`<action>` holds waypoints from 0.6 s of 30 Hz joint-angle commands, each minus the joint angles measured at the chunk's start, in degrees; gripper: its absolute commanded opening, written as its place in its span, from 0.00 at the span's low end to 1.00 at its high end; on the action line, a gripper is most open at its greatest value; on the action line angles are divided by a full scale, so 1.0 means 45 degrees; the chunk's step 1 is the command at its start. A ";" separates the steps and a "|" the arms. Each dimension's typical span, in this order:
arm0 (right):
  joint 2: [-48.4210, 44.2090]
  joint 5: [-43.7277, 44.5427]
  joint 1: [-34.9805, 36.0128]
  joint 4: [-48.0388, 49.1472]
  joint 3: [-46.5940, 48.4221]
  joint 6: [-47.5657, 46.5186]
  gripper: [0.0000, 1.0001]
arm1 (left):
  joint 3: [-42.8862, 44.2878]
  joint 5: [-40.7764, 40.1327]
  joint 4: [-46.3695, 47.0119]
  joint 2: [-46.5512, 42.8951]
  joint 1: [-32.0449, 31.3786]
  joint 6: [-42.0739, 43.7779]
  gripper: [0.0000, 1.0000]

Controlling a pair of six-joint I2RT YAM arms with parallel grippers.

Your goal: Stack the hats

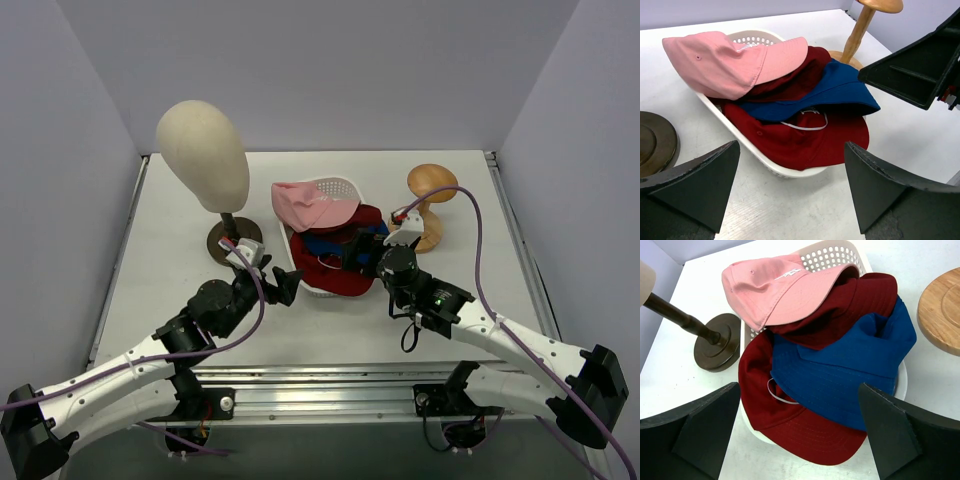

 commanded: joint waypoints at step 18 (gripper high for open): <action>0.0692 -0.0231 -0.0019 -0.0089 0.2038 -0.2416 0.97 | -0.0227 -0.1646 0.0817 -0.0745 -0.0061 0.0566 0.94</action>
